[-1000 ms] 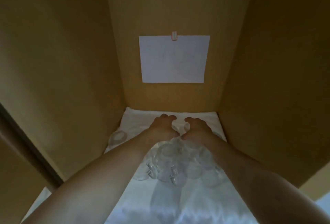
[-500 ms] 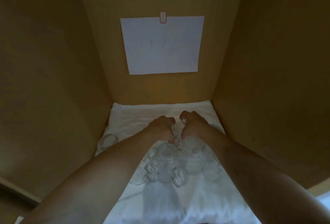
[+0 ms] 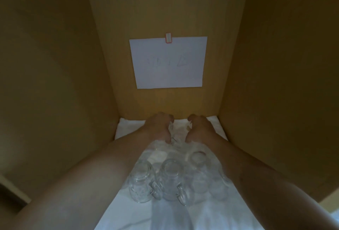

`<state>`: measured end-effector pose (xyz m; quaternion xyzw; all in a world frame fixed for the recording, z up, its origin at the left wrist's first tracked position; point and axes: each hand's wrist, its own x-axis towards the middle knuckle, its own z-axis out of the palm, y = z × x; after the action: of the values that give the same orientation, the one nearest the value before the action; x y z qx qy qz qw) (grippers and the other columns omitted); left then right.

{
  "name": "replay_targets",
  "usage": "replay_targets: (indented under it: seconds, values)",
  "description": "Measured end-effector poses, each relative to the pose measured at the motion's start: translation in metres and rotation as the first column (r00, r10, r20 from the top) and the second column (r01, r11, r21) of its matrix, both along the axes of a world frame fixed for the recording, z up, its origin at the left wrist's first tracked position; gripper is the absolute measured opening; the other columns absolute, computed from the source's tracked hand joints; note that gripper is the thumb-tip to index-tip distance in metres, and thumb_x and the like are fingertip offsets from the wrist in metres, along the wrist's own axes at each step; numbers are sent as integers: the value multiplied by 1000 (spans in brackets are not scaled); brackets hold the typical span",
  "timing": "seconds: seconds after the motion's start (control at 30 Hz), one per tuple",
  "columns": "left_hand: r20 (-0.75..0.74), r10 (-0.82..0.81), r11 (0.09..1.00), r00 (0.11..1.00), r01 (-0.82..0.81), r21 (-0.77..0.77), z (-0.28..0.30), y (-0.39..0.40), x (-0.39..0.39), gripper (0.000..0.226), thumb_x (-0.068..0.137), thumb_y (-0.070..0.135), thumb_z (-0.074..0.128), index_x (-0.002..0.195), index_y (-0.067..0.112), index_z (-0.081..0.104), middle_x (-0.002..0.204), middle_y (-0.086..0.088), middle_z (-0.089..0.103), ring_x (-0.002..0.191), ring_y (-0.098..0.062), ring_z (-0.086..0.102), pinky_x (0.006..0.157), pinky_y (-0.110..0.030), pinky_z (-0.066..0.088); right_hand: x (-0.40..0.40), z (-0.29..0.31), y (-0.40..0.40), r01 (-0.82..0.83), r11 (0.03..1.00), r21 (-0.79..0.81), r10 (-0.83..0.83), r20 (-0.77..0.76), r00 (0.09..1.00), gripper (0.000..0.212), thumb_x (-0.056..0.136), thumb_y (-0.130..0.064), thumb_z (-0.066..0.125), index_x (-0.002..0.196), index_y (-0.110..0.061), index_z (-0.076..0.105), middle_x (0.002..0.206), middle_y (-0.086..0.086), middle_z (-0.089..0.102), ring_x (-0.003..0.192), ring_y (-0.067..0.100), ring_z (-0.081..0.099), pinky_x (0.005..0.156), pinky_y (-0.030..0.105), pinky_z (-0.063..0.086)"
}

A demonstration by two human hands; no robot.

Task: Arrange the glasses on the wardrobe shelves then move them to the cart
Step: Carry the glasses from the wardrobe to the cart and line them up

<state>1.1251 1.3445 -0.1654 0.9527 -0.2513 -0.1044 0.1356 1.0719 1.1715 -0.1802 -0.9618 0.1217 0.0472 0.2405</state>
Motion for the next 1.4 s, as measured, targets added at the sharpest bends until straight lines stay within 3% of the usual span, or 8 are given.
replay_targets:
  seconds: [0.3,0.4,0.63,0.77,0.83,1.0,1.2,1.4]
  values:
    - [257,181,978,949,-147,-145,76,20,5,89,58,42,92,137,26,55,129,-5,59,114,-26,60,76,-29,49,7,57,-8,288,956,57,-290,340,895,83,60,-46,92,126,-14,54,113,6,36,88,25,50,81,31,53]
    - [303,330,924,894,-240,-298,97,23,-5,82,59,49,90,130,26,58,121,-2,64,106,-24,63,78,-29,51,3,70,-9,334,927,172,-375,409,832,86,59,-47,92,127,-13,51,123,12,42,89,26,51,75,31,51]
    - [-93,622,436,778,-442,-784,134,33,-34,76,59,45,96,116,17,54,103,2,57,91,-21,60,69,-36,59,-16,91,-10,250,847,468,-486,493,722,96,63,-43,94,139,-8,45,134,15,41,101,29,55,83,32,51]
    - [-487,409,-3,772,-532,-847,147,34,-61,74,64,37,96,118,10,54,112,-7,62,91,-27,67,66,-53,64,-25,94,-7,162,663,731,-587,373,719,103,63,-51,92,142,-4,47,136,12,54,109,30,60,88,32,50]
    - [-593,231,-129,771,-580,-805,150,34,-74,59,72,36,91,114,10,59,112,-11,66,93,-31,69,73,-52,63,-33,95,-6,109,527,843,-615,290,734,90,60,-51,93,127,-2,60,126,14,62,102,34,67,88,39,58]
    - [-585,-43,-210,810,-580,-787,145,31,-103,27,92,39,70,109,18,67,103,-7,73,100,-27,69,88,-43,54,-64,96,-3,-64,415,908,-579,318,751,66,62,-39,96,112,-14,61,96,7,69,77,20,66,61,28,53]
    - [-554,-219,-403,803,-592,-698,136,27,-142,49,78,27,83,119,9,65,100,-17,77,97,-34,75,101,-53,52,-99,103,-4,-148,240,959,-484,251,839,36,72,-35,89,74,-12,62,59,-1,57,54,8,53,68,27,43]
    - [-481,-278,-418,831,-556,-719,120,33,-184,71,67,21,90,132,10,63,125,-19,70,124,-37,63,112,-49,42,-125,96,0,-157,71,985,-310,171,935,38,83,-36,81,106,-8,71,76,6,67,66,17,63,60,27,49]
